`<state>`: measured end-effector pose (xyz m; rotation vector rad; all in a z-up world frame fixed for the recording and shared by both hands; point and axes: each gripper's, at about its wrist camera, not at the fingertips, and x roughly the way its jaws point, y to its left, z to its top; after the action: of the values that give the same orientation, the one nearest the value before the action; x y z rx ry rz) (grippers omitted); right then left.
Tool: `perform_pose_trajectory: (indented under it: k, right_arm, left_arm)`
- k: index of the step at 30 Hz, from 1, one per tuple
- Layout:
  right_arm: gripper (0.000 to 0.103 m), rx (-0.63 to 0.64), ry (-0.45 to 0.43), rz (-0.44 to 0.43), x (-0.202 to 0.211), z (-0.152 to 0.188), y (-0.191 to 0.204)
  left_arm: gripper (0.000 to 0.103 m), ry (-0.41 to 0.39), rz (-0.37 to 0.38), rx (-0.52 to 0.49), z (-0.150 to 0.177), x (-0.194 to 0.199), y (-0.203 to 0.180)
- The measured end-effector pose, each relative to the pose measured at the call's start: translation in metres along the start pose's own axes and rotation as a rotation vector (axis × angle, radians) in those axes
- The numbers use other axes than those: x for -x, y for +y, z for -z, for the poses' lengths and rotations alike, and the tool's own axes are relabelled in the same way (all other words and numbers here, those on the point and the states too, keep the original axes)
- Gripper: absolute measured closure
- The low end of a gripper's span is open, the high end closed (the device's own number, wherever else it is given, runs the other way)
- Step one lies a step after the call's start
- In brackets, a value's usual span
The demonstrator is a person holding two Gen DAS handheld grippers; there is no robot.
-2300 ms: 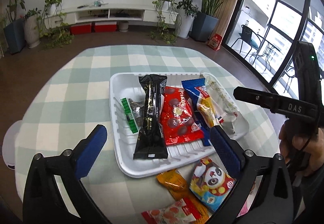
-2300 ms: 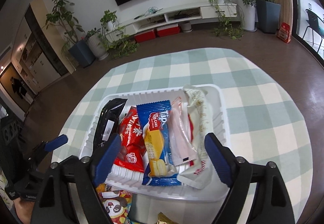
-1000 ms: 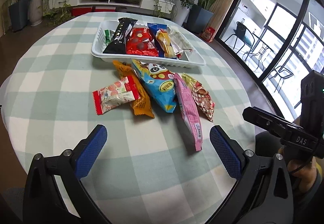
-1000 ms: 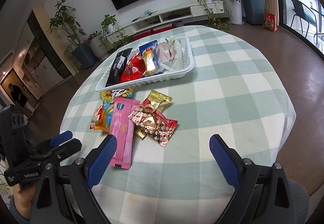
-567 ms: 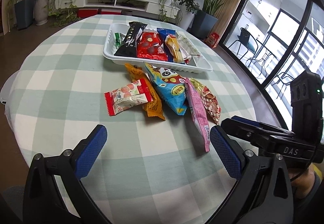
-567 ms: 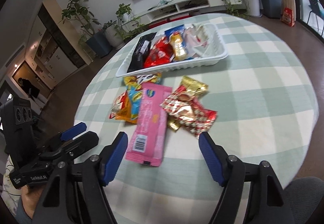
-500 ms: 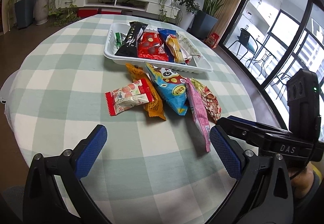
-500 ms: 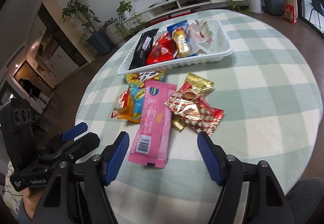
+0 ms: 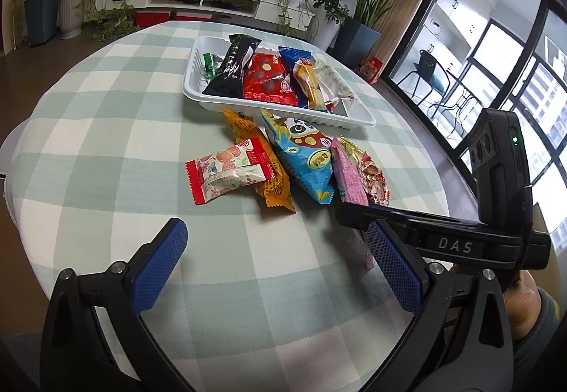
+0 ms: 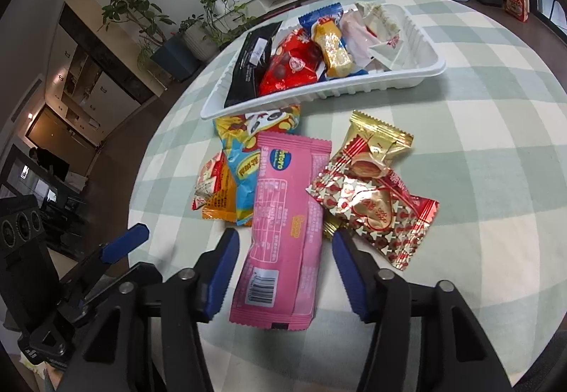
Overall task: Organize snacks
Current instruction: 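Grasp blue panda bag with left gripper while right grasps pink bar packet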
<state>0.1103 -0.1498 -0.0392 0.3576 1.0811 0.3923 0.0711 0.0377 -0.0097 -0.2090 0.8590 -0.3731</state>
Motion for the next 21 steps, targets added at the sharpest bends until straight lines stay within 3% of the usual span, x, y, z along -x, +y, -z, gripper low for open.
perform_pose_trajectory:
  k: [5, 6, 15, 18, 21]
  right_arm:
    - [0.06, 0.008, 0.004, -0.008, -0.002, 0.003, -0.001]
    - [0.069, 0.011, 0.002, -0.013, 0.0, 0.004, -0.001]
    - [0.073, -0.017, -0.043, -0.016, 0.034, 0.022, -0.016]
    - [0.085, -0.028, -0.065, -0.024, 0.047, 0.027, -0.02]
    - [0.086, -0.01, -0.066, -0.009, 0.05, 0.031, -0.022]
  left_arm:
    - [0.0, 0.01, 0.001, -0.003, -0.002, -0.005, -0.002]
    - [0.0, 0.011, 0.001, -0.006, -0.003, -0.006, -0.003]
    - [0.002, 0.029, -0.005, -0.049, -0.034, -0.03, -0.029]
    - [0.003, 0.045, 0.005, -0.069, -0.05, -0.046, -0.045]
    - [0.004, 0.096, -0.032, -0.095, -0.057, -0.066, -0.053]
